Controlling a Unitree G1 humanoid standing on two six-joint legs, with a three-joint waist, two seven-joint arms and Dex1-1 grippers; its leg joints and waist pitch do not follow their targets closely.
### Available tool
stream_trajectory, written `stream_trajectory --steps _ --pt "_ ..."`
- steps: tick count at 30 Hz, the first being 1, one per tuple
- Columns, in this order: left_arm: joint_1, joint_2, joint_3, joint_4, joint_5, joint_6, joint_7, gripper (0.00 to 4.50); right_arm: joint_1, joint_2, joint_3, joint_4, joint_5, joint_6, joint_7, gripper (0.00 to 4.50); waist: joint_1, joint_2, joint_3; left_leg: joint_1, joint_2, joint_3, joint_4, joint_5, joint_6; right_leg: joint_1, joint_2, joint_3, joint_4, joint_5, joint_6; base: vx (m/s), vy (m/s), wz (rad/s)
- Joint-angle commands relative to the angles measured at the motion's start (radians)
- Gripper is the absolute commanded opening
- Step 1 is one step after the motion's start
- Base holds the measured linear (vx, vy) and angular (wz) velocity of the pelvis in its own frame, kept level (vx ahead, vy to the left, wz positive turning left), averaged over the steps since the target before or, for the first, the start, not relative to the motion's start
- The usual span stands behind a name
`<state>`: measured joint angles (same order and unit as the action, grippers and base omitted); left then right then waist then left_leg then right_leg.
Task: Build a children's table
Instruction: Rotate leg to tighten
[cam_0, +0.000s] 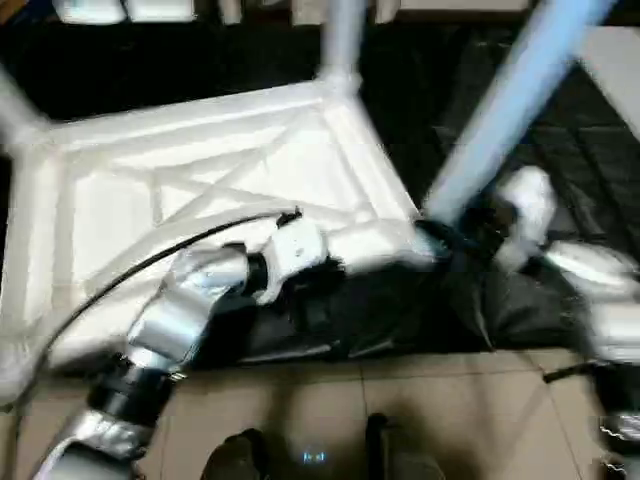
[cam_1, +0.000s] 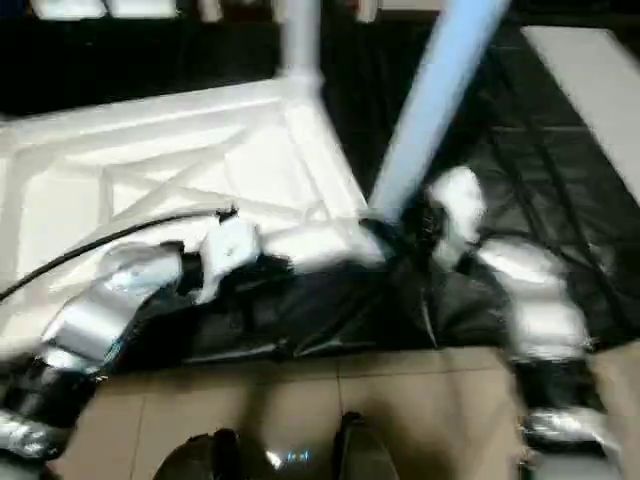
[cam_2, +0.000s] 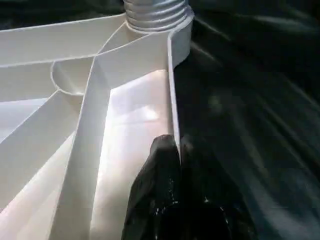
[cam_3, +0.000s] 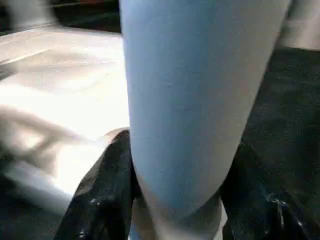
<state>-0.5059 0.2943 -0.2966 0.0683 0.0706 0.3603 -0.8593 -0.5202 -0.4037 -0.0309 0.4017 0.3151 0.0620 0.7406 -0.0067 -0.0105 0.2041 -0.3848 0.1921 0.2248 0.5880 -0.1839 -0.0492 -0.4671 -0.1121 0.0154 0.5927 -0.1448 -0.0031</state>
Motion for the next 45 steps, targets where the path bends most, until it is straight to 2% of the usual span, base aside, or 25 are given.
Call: stream_trajectory --steps 1,4,6,8,10,11,12,17,19,22,23,25,27,28,29,30,31,33,34,35,39,40,42,44,45 --pt "0.028 -0.053 -0.056 0.0 -0.02 0.06 0.03 0.0 0.007 0.014 -0.036 0.174 -0.099 0.068 -0.248 1.91 0.001 -0.014 -0.07 0.008 0.014 -0.017 -0.075 -0.193 0.063 0.057 -0.005 -0.001 -0.074 -0.359 -0.211 -0.053 0.017 -0.06" --pt "-0.005 -0.145 -0.041 0.034 -0.004 0.144 0.134 0.0 -0.052 0.079 -0.052 0.294 -0.111 0.036 -0.395 1.91 -0.001 -0.011 -0.067 0.015 0.014 -0.019 -0.08 -0.267 0.045 0.049 -0.001 -0.003 -0.087 -0.42 -0.173 -0.018 0.006 -0.02" --pt "-0.041 -0.24 -0.033 0.072 0.003 0.203 0.222 0.0 -0.123 0.144 -0.079 0.416 -0.106 -0.006 -0.544 1.91 -0.012 -0.003 -0.065 0.023 0.014 -0.024 -0.087 -0.335 0.011 0.039 0.0 -0.011 -0.093 -0.464 -0.159 -0.025 0.009 -0.01" --pt "-0.068 -0.3 -0.036 0.091 -0.003 0.225 0.253 0.0 -0.181 0.179 -0.092 0.499 -0.105 -0.032 -0.636 1.9 -0.016 -0.007 -0.064 0.018 0.011 -0.03 -0.092 -0.383 0.0 0.042 0.001 -0.016 -0.098 -0.481 -0.132 -0.054 0.022 -0.05" --pt "-0.083 -0.317 -0.043 0.089 -0.008 0.22 0.246 0.0 -0.223 0.198 -0.087 0.546 -0.12 -0.043 -0.67 1.9 -0.019 -0.007 -0.065 0.021 0.011 -0.035 -0.097 -0.416 0.007 0.041 0.0 -0.022 -0.105 -0.471 -0.116 0.0 0.0 0.0" --pt "-0.086 -0.319 -0.044 0.085 -0.007 0.221 0.243 0.0 -0.235 0.203 -0.087 0.558 -0.124 -0.046 -0.677 1.9 -0.021 -0.005 -0.064 0.012 0.01 -0.04 -0.102 -0.418 0.009 0.048 -0.001 -0.025 -0.102 -0.456 -0.115 0.0 0.0 0.0" --pt "-0.086 -0.311 -0.045 0.082 -0.007 0.21 0.234 0.0 -0.243 0.202 -0.08 0.563 -0.131 -0.043 -0.672 1.9 -0.02 -0.005 -0.063 0.012 0.01 -0.041 -0.103 -0.421 0.01 0.048 -0.002 -0.027 -0.104 -0.453 -0.112 0.0 0.0 0.0" --pt "-0.069 -0.252 -0.041 0.064 -0.005 0.18 0.196 0.0 -0.249 0.186 -0.056 0.555 -0.131 -0.085 -0.551 1.9 -0.018 -0.008 -0.063 0.014 0.013 -0.041 -0.104 -0.409 0.024 0.05 -0.007 -0.03 -0.106 -0.402 -0.13 0.0 0.0 0.0" --pt "-0.064 -0.232 -0.043 0.065 -0.005 0.148 0.178 0.0 -0.245 0.177 -0.048 0.543 -0.129 -0.112 -0.496 1.9 -0.016 -0.01 -0.064 0.013 0.013 -0.038 -0.103 -0.389 0.036 0.052 -0.009 -0.029 -0.105 -0.385 -0.141 0.0 0.0 0.0" --pt "-0.052 -0.176 -0.058 0.065 -0.007 0.061 0.115 0.0 -0.217 0.149 -0.044 0.473 -0.11 -0.132 -0.395 2.6 -0.008 -0.009 -0.065 0.017 0.014 -0.032 -0.101 -0.324 0.063 0.053 -0.009 -0.024 -0.103 -0.331 -0.166 0.0 0.0 0.0" --pt "-0.048 -0.159 -0.063 0.064 -0.008 0.031 0.094 0.0 -0.208 0.14 -0.042 0.454 -0.106 -0.136 -0.371 2.63 -0.004 -0.014 -0.068 0.019 0.016 -0.029 -0.099 -0.294 0.074 0.055 -0.01 -0.023 -0.1 -0.309 -0.18 0.0 0.0 0.0" --pt "-0.043 -0.13 -0.069 0.064 -0.007 -0.005 0.068 0.0 -0.188 0.123 -0.042 0.407 -0.096 -0.127 -0.336 2.81 0.001 -0.01 -0.069 0.029 0.02 -0.019 -0.095 -0.252 0.095 0.048 -0.007 -0.019 -0.099 -0.271 -0.208 0.0 0.0 0.0" --pt "-0.015 -0.032 -0.087 0.05 -0.023 -0.12 -0.057 0.0 -0.1 0.038 -0.033 0.211 -0.05 -0.084 -0.207 3.06 0.014 0.0 -0.072 0.032 0.023 -0.013 -0.091 -0.203 0.112 0.051 -0.006 -0.015 -0.091 -0.229 -0.22 0.066 -0.04 0.19" --pt "-0.001 0.006 -0.088 0.045 -0.034 -0.159 -0.105 0.0 -0.058 -0.012 -0.026 0.127 -0.032 -0.07 -0.137 3.06 0.016 -0.003 -0.069 0.03 0.021 -0.013 -0.091 -0.183 0.121 0.052 -0.003 -0.015 -0.091 -0.205 -0.221 0.081 -0.019 0.13" --pt "-0.001 0.006 -0.088 0.045 -0.034 -0.159 -0.105 0.0 -0.058 -0.012 -0.026 0.127 -0.032 -0.07 -0.137 3.14 0.024 -0.004 -0.075 0.034 0.024 -0.011 -0.085 -0.144 0.135 0.056 -0.002 -0.013 -0.078 -0.143 -0.228 0.0 0.0 0.0" --pt "0.02 0.045 -0.084 0.032 -0.056 -0.18 -0.157 0.0 -0.008 -0.079 -0.029 0.04 -0.004 -0.058 -0.035 3.14 0.02 0.0 -0.08 0.023 0.022 -0.011 -0.08 -0.073 0.159 0.062 0.001 -0.015 -0.061 -0.055 -0.259 0.094 -0.011 0.05" --pt "0.02 0.045 -0.084 0.032 -0.056 -0.18 -0.157 0.0 -0.008 -0.079 -0.029 0.04 -0.004 -0.058 -0.035 3.14 0.024 0.004 -0.083 0.023 0.022 -0.011 -0.078 -0.046 0.169 0.066 0.002 -0.016 -0.056 -0.024 -0.269 0.086 -0.002 -0.02" --pt "0.036 0.07 -0.083 0.025 -0.061 -0.186 -0.178 0.0 0.037 -0.135 -0.038 -0.03 0.037 -0.04 0.061 3.14 0.032 0.008 -0.089 0.025 0.024 -0.005 -0.066 0.051 0.206 0.067 0.003 -0.014 -0.038 0.108 -0.307 0.081 0.005 -0.01" --pt "0.046 0.089 -0.082 0.027 -0.056 -0.199 -0.184 0.0 0.075 -0.179 -0.042 -0.084 0.068 -0.029 0.138 3.14 0.034 0.009 -0.089 0.028 0.023 -0.003 -0.064 0.062 0.216 0.066 0.006 -0.013 -0.037 0.134 -0.312 0.07 0.014 0.04" --pt "0.052 0.105 -0.082 0.037 -0.053 -0.22 -0.19 0.0 0.112 -0.219 -0.044 -0.126 0.086 -0.026 0.208 3.14 0.041 0.005 -0.089 0.027 0.022 0.001 -0.058 0.094 0.253 0.068 0.006 -0.01 -0.028 0.224 -0.32 0.07 0.014 0.04" --pt "0.054 0.115 -0.08 0.056 -0.05 -0.249 -0.194 0.0 0.148 -0.248 -0.051 -0.17 0.106 0.002 0.253 3.14 0.043 0.0 -0.087 0.017 0.021 -0.003 -0.058 0.051 0.251 0.074 -0.003 -0.009 -0.029 0.168 -0.296 0.014 0.002 0.02" --pt "0.053 0.117 -0.079 0.062 -0.051 -0.257 -0.195 0.0 0.161 -0.254 -0.054 -0.187 0.115 0.01 0.263 3.14 0.039 0.0 -0.082 0.016 0.024 -0.004 -0.063 0.008 0.232 0.071 -0.005 -0.012 -0.039 0.063 -0.285 0.0 0.0 0.0" --pt "0.051 0.119 -0.078 0.066 -0.059 -0.268 -0.198 0.0 0.177 -0.262 -0.057 -0.211 0.13 0.025 0.272 3.14 0.038 0.0 -0.077 0.018 0.027 -0.005 -0.07 -0.051 0.201 0.068 -0.007 -0.013 -0.051 -0.056 -0.265 0.0 0.0 0.0" --pt "0.051 0.119 -0.079 0.06 -0.067 -0.269 -0.203 0.0 0.185 -0.265 -0.052 -0.228 0.141 0.035 0.278 3.14 0.036 -0.001 -0.075 0.02 0.028 -0.005 -0.075 -0.106 0.159 0.065 -0.008 -0.012 -0.062 -0.161 -0.241 0.0 0.0 0.0" --pt "0.051 0.119 -0.079 0.06 -0.067 -0.269 -0.203 0.0 0.185 -0.265 -0.052 -0.228 0.141 0.035 0.278 3.14 0.036 -0.001 -0.075 0.02 0.028 -0.005 -0.075 -0.106 0.159 0.065 -0.008 -0.012 -0.062 -0.161 -0.241 0.0 0.0 0.0"
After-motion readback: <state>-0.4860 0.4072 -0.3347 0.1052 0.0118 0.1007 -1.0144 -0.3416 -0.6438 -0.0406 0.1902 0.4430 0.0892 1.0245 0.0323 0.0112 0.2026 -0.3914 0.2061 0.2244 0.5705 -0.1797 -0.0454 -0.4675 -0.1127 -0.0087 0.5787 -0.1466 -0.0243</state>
